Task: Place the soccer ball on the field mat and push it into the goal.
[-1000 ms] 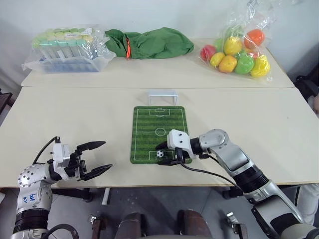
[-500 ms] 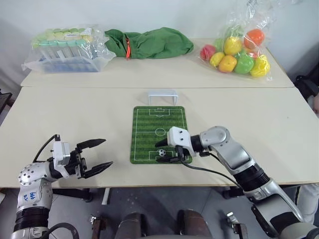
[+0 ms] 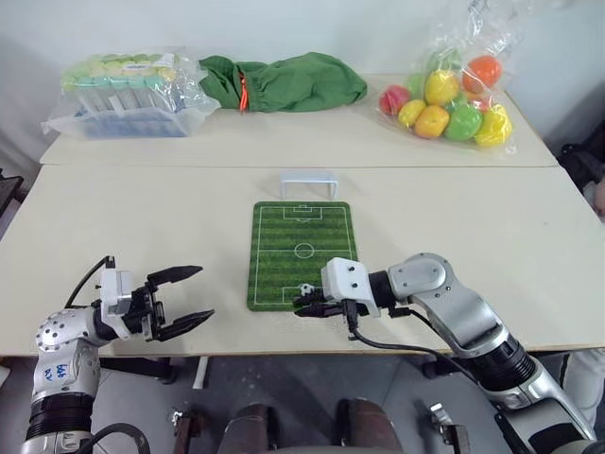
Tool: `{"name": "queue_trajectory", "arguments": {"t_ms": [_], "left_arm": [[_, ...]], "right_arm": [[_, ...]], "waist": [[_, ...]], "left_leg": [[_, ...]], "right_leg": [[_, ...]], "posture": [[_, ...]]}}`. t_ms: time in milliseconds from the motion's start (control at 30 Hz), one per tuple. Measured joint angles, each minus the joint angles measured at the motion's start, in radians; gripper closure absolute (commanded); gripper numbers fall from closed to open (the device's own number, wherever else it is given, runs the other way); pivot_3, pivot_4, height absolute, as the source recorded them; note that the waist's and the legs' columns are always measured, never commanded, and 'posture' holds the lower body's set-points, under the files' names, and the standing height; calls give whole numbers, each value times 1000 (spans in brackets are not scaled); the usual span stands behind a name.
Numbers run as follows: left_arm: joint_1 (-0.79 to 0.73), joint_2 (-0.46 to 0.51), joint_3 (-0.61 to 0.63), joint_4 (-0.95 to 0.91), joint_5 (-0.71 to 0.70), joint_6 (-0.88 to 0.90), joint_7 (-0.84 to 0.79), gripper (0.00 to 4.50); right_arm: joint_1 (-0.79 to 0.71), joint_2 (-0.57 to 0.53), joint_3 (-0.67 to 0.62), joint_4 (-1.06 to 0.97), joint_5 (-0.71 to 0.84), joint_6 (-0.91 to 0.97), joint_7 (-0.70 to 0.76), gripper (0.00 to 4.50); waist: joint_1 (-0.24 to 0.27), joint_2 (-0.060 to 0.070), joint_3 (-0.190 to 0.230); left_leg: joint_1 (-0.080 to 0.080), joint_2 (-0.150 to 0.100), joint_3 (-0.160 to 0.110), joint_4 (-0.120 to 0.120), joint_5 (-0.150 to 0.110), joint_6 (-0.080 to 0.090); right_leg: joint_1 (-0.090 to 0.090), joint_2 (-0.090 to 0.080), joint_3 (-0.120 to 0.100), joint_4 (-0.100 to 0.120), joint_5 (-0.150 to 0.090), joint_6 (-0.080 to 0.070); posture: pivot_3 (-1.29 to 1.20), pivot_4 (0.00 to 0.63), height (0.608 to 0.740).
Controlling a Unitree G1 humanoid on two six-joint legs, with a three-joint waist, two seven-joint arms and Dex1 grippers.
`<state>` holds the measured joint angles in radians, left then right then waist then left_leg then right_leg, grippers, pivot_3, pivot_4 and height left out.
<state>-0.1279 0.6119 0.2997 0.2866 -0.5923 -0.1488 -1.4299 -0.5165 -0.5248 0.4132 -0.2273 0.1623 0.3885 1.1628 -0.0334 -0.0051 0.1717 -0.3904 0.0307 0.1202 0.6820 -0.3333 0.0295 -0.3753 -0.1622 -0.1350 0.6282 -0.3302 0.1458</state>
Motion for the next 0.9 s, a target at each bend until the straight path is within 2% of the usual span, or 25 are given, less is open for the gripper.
{"name": "queue_trajectory", "arguments": {"t_ms": [300, 433, 667, 900], "left_arm": [[19, 1, 46, -9, -37, 32, -2, 0], [7, -10, 44, -18, -37, 38, 17, 0], [-87, -21, 41, 1, -36, 43, 56, 0], [-161, -39, 46, 48, -33, 43, 123, 0]], "right_arm": [[-24, 39, 17, 157, -39, -84, -12, 4446], [-133, 81, 8, 330, -72, -144, -58, 4446], [-424, 97, -165, 622, -105, -280, -212, 4446], [-424, 51, -265, 645, -87, -294, -249, 4446]], "waist": [[3, 0, 0], [1, 0, 0], [-1, 1, 1], [3, 0, 1]], "left_leg": [[0, 0, 0, 0, 0, 0], [0, 0, 0, 1, 0, 0], [0, 0, -1, -1, 0, 0], [-1, -1, -2, -2, 0, 0]], "right_leg": [[0, 0, 0, 0, 0, 0], [0, 0, 1, 0, 0, 0], [0, 0, -1, 1, 0, 0], [0, 0, -1, 0, 0, 0]], "posture": [[0, 150, 740], [0, 150, 740], [0, 150, 740], [0, 150, 740]]}}
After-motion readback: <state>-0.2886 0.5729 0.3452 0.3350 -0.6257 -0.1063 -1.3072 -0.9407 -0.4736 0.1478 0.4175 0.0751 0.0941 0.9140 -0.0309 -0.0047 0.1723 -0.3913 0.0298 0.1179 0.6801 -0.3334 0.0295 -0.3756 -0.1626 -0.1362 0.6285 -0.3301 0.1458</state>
